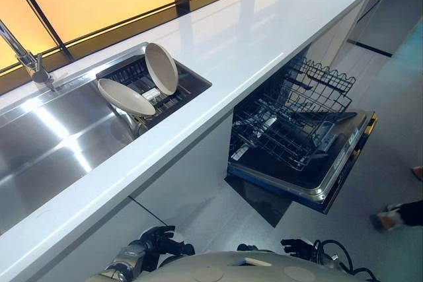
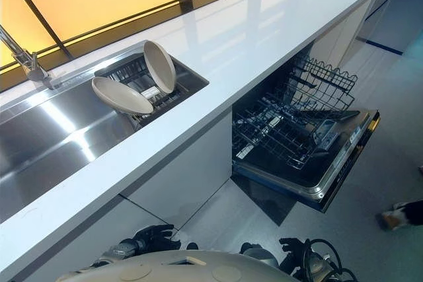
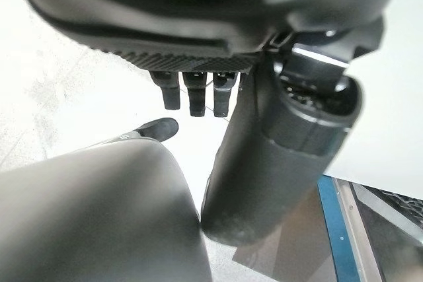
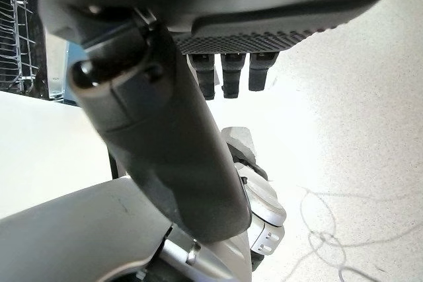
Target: Pick up plates and place into dishwasher.
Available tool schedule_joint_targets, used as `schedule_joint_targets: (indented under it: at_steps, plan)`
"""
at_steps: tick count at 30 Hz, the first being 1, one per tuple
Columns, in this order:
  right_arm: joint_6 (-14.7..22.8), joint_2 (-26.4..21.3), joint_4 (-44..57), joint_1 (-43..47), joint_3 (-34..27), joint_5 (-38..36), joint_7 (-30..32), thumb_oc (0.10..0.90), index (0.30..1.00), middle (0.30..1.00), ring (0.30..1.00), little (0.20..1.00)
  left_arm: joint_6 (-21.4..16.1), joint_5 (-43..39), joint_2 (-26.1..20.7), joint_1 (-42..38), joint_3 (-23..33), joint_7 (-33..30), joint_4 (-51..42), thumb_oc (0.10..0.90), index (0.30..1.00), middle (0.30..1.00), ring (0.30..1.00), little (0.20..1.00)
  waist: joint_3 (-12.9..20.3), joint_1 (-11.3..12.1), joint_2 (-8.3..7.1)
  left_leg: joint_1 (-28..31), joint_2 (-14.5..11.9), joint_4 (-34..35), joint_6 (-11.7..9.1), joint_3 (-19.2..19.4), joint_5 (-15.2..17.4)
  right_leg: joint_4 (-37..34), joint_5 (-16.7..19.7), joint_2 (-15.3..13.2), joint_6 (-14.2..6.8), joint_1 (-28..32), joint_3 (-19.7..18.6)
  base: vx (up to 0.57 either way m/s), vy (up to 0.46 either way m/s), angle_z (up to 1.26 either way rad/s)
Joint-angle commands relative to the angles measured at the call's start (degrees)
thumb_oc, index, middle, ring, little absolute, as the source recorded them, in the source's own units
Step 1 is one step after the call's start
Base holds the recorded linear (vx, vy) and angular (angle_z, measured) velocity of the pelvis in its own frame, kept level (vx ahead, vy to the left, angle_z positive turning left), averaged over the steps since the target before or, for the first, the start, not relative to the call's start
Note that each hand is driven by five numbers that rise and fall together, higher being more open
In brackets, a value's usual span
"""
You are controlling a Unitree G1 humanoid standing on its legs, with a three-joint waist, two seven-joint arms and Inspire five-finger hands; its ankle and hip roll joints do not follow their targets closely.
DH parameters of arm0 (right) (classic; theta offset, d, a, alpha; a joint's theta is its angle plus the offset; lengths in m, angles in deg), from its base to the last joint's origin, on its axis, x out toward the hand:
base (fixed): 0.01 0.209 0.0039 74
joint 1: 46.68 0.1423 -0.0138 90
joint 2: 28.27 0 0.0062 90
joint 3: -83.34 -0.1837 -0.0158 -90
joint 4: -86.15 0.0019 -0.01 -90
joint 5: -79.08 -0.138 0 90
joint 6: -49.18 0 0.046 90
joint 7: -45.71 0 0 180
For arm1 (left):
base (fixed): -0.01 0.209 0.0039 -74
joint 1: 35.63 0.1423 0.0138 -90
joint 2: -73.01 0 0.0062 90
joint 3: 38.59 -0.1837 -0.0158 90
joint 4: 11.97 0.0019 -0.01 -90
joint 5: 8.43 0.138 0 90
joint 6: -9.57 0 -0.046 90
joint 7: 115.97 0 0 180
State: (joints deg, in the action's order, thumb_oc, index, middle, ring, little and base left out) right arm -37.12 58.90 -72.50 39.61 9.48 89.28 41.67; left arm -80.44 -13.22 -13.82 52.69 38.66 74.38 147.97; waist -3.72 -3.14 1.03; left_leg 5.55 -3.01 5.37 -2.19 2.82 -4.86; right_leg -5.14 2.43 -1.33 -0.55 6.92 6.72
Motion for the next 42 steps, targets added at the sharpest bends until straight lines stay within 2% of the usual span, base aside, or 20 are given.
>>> schedule_joint_targets:
  at_steps: [1,5,10,16,21,22,24,25,26,27,28,30,32,34,37,38,40,42]
  plan:
    - [2.6,3.0,3.8,5.1,-0.1,-3.1,-0.5,0.800,0.900,0.900,0.900,0.900,-0.3,-0.1,-1.6,-1.4,-1.8,1.4,-0.6,0.800,0.900,0.900,0.900,0.900,-0.7,1.4,-2.00,1.0,3.7,-4.5,2.9,3.9,9.1,5.5,-4.7,-0.6,-2.9,-2.2,-0.2,0.04,0.004,0.00]
    - [2.7,3.0,3.6,5.0,-0.1,-3.3,-0.5,0.800,0.900,0.900,0.900,0.900,-0.8,-1.7,-1.7,-1.7,-1.4,1.7,-0.8,0.800,0.900,0.900,0.900,0.900,-0.8,1.3,-2.19,1.0,3.8,-4.9,3.2,3.6,9.3,6.2,-5.2,-0.4,-2.8,-2.3,-0.6,0.04,0.002,-0.01]
    - [2.5,3.0,4.3,4.8,0.2,-3.4,-0.4,0.800,0.900,0.900,0.900,0.900,-5.5,-4.5,-2.1,-1.9,-1.3,4.8,-2.6,0.800,0.900,0.900,0.900,0.900,-0.9,1.2,-2.27,1.3,3.9,-4.6,3.3,3.6,9.4,6.3,-5.2,-0.4,-2.9,-2.2,-0.8,0.01,0.003,0.00]
    - [1.4,2.4,6.9,4.6,0.6,-2.8,-1.1,0.800,0.900,0.900,0.900,0.900,-9.2,-6.5,-2.6,-3.1,-4.0,7.6,-12.0,0.800,0.900,0.900,0.900,0.900,-1.4,1.1,-1.93,1.5,4.0,-3.9,3.3,3.8,9.1,6.1,-4.7,-0.4,-3.1,-2.4,-1.2,0.00,0.000,0.00]
    - [-0.1,2.2,9.6,4.1,1.8,-2.1,-1.0,0.800,0.900,0.900,0.900,0.900,-9.9,-6.9,-4.0,-4.1,-8.0,9.9,-24.0,0.800,0.900,0.900,0.900,0.900,-1.8,0.8,-1.61,1.6,3.9,-3.1,3.3,4.1,8.8,5.9,-4.3,-0.3,-3.3,-2.7,-1.7,-0.02,0.007,-0.01]
    - [-0.4,2.0,10.2,4.0,2.0,-2.1,-1.0,0.800,0.900,0.900,0.900,0.900,-8.7,-7.4,-4.8,-4.3,-9.1,10.3,-27.4,0.800,0.900,0.900,0.900,0.900,-1.9,0.8,-1.55,1.5,3.9,-3.0,3.3,4.1,8.7,5.8,-4.3,-0.3,-3.4,-2.8,-1.7,-0.05,0.006,-0.05]
    - [-1.1,1.5,11.8,3.7,2.4,-2.4,-1.0,0.800,0.900,0.900,0.900,0.900,-8.6,-10.1,-7.1,-5.3,-11.6,14.6,-37.6,0.800,0.900,0.900,0.900,0.900,-2.3,0.8,-1.43,1.6,3.9,-2.5,3.3,4.1,8.5,5.7,-4.1,-0.2,-3.5,-2.9,-1.8,-0.05,0.001,-0.05]
    - [-1.6,1.4,12.5,3.7,2.6,-2.6,-0.9,0.800,0.900,0.900,0.900,0.900,-5.9,-12.7,-8.1,-6.1,-12.1,16.4,-43.8,0.800,0.900,0.900,0.900,0.900,-2.4,0.8,-1.37,1.7,3.9,-2.2,3.4,4.0,8.4,5.6,-4.0,-0.2,-3.6,-2.8,-1.8,-0.04,0.001,-0.02]
    - [-1.8,1.3,12.8,3.6,2.7,-2.7,-0.8,0.800,0.900,0.900,0.900,0.900,-5.5,-15.5,-8.7,-6.6,-12.4,18.7,-47.7,0.800,0.900,0.900,0.900,0.900,-2.5,0.8,-1.33,1.8,3.9,-2.0,3.5,4.0,8.3,5.5,-3.9,-0.2,-3.6,-2.8,-1.8,0.00,0.000,0.00]
    - [-1.7,1.2,12.9,3.6,2.6,-2.8,-0.7,0.800,0.900,0.900,0.900,0.900,-1.1,-21.1,-9.2,-7.5,-12.1,21.0,-56.3,0.800,0.900,0.900,0.900,0.900,-2.6,0.9,-1.26,2.0,3.9,-1.7,3.5,3.9,8.2,5.3,-3.8,-0.2,-3.7,-2.6,-1.8,0.00,0.000,0.00]
    - [-1.4,1.2,12.7,3.5,2.6,-3.0,-0.6,0.800,0.900,0.900,0.900,0.900,1.8,-27.9,-9.0,-8.1,-11.7,23.6,-61.7,0.800,0.900,0.900,0.900,0.900,-2.6,1.0,-1.25,2.1,3.8,-1.4,3.6,3.8,8.2,5.0,-3.7,-0.2,-3.7,-2.4,-1.7,0.00,0.000,0.00]
    - [-0.9,1.6,12.1,3.3,2.6,-3.1,-0.1,0.800,0.900,0.900,0.900,0.900,8.8,-46.4,-7.0,-9.1,-10.0,27.5,-72.3,0.800,0.900,0.900,0.900,0.900,-2.3,1.3,-1.32,2.4,3.8,-0.8,3.6,3.5,8.3,4.3,-3.4,-0.2,-3.7,-1.9,-1.7,0.01,-0.034,0.04]
    - [-1.0,2.1,12.0,3.0,2.5,-2.9,0.1,0.800,0.900,0.900,0.900,0.900,11.4,-54.2,-4.4,-8.8,-9.0,28.5,-76.1,0.800,0.900,0.900,0.900,0.900,-2.1,1.3,-1.41,2.6,3.7,-0.6,3.5,3.5,8.5,4.0,-3.4,-0.2,-3.7,-1.6,-1.7,0.01,-0.031,0.08]
    - [-1.3,2.7,12.1,2.7,2.8,-2.7,0.5,0.800,0.900,0.900,0.900,0.900,11.9,-62.2,-1.8,-8.1,-8.3,30.5,-80.2,0.800,0.900,0.900,0.900,0.900,-2.0,1.4,-1.62,2.8,3.6,-0.6,3.5,3.5,8.7,3.8,-3.3,-0.3,-3.6,-1.3,-1.6,0.01,-0.054,0.07]
    - [-1.3,3.8,11.2,2.7,3.6,-2.3,1.2,0.800,0.900,0.900,0.900,0.900,7.1,-68.1,-1.0,-8.5,-6.6,29.8,-85.1,0.800,0.900,0.900,0.900,0.900,-2.0,1.7,-1.89,2.8,3.5,-0.7,3.4,3.3,8.8,3.5,-3.5,-0.2,-3.2,-1.0,-1.5,-0.01,-0.048,0.00]
    - [-0.9,4.0,10.7,2.4,3.8,-2.2,1.6,0.800,0.900,0.900,0.900,0.900,3.6,-67.5,-1.4,-8.8,-5.6,28.8,-86.5,0.800,0.900,0.900,0.900,0.900,-1.9,1.9,-1.93,2.8,3.6,-0.7,3.4,3.1,8.8,3.3,-3.5,-0.2,-3.1,-0.8,-1.4,0.00,0.000,0.00]
    - [0.0,4.2,10.0,1.6,4.2,-2.5,2.4,0.800,0.900,0.900,0.900,0.900,-4.1,-64.8,-3.9,-9.7,-2.1,23.0,-89.6,0.800,0.900,0.900,0.900,0.900,-1.6,2.5,-2.00,2.6,3.7,-0.9,3.3,2.5,8.7,2.9,-3.7,-0.3,-3.0,-0.4,-0.9,0.00,-0.017,-0.01]
    - [-0.1,4.3,10.3,1.0,4.1,-2.4,2.7,0.800,0.900,0.900,0.900,0.900,-10.3,-56.2,-5.5,-9.9,0.9,17.3,-90.8,0.800,0.900,0.900,0.900,0.900,-1.5,2.8,-2.03,2.4,3.7,-1.0,3.1,2.1,8.6,2.8,-3.8,-0.4,-2.9,-0.2,-0.6,0.00,-0.016,0.06]
